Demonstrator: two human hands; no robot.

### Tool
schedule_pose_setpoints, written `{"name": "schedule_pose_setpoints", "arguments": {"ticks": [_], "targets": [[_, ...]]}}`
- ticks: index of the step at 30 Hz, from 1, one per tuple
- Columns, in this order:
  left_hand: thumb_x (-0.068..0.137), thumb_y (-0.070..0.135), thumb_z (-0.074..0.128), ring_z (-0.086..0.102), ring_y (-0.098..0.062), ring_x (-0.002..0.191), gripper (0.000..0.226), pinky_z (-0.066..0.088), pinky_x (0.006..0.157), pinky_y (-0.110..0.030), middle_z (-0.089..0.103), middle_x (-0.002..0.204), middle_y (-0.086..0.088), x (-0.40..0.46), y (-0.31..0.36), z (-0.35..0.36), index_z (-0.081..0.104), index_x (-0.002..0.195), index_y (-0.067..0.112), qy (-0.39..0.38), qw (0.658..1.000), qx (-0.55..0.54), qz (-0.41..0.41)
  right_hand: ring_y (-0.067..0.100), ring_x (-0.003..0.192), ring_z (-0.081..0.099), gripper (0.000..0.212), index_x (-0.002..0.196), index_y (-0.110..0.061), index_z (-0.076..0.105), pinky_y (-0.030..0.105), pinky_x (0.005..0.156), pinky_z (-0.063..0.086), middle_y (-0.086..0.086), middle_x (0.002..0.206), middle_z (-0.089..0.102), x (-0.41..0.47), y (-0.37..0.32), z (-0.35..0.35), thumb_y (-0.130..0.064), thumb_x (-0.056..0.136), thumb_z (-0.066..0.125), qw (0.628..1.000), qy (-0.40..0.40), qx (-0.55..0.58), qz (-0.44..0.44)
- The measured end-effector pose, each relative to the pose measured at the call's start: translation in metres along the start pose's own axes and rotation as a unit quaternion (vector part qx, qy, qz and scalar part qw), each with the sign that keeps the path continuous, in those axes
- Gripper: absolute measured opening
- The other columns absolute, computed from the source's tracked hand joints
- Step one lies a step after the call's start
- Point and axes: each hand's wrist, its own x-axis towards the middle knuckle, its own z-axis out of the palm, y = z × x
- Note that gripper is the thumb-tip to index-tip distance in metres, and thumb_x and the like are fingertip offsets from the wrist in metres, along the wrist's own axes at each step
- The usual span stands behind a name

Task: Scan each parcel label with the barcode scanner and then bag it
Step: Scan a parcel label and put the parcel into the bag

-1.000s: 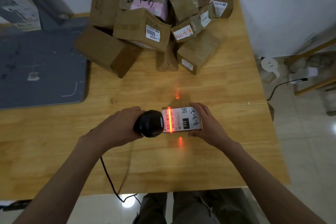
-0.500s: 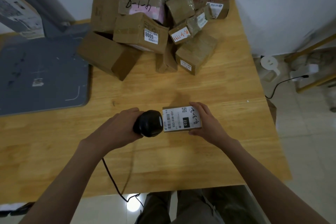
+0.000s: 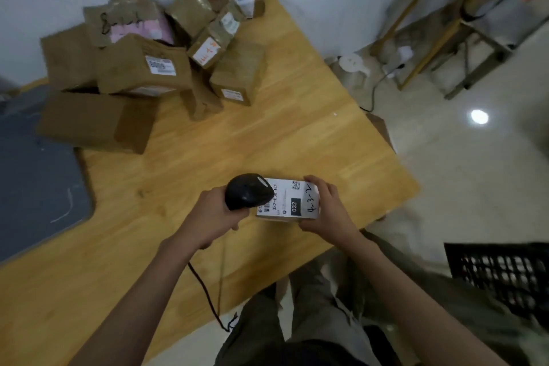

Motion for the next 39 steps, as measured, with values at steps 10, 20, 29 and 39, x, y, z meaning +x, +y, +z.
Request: {"name": "schedule_pose_setpoints", "arguments": {"ticks": [10, 20, 29, 39], "targets": [[0.082, 0.025, 0.074, 0.069, -0.010, 0.057, 0.011, 0.053, 0.059, -0.028, 0.071, 0.060, -0.003, -0.060, 0.024, 0.057, 0.069, 0.084, 0.016, -0.123, 0.974, 0.089, 0.166, 0.016, 0.107, 0.063, 0.100, 0.147, -0.042, 0.023, 0.036, 0.084, 0.058, -0.005, 0.129, 0.059, -0.157, 0.031, 0.034, -0.025, 0.070, 0.085, 0.975, 0.165, 0.126, 0.074], [0.076, 0.026, 0.082, 0.059, 0.002, 0.055, 0.016, 0.047, 0.056, -0.022, 0.064, 0.058, 0.009, -0.130, 0.047, 0.170, 0.069, 0.086, 0.020, -0.234, 0.914, 0.184, 0.274, 0.006, 0.112, 0.059, 0.100, 0.152, -0.038, 0.021, 0.014, 0.084, 0.052, -0.017, 0.131, 0.051, -0.316, 0.100, 0.072, -0.017, 0.075, 0.082, 0.919, 0.268, 0.240, 0.160], [0.077, 0.024, 0.082, 0.066, -0.004, 0.051, 0.017, 0.046, 0.050, -0.017, 0.068, 0.058, 0.006, -0.154, 0.043, 0.315, 0.069, 0.086, 0.018, -0.331, 0.882, 0.219, 0.253, 0.012, 0.117, 0.050, 0.100, 0.144, -0.042, 0.029, 0.038, 0.102, 0.050, -0.001, 0.134, 0.048, -0.400, 0.205, 0.090, -0.038, 0.064, 0.088, 0.878, 0.300, 0.250, 0.278], [0.083, 0.014, 0.076, 0.065, -0.013, 0.050, 0.013, 0.049, 0.047, -0.013, 0.064, 0.058, 0.005, -0.147, 0.026, 0.438, 0.066, 0.092, 0.014, -0.350, 0.879, 0.246, 0.213, 0.032, 0.140, 0.035, 0.101, 0.152, -0.029, 0.027, 0.044, 0.112, 0.036, 0.006, 0.151, 0.039, -0.415, 0.326, 0.108, -0.030, 0.072, 0.088, 0.860, 0.238, 0.230, 0.389]]}}
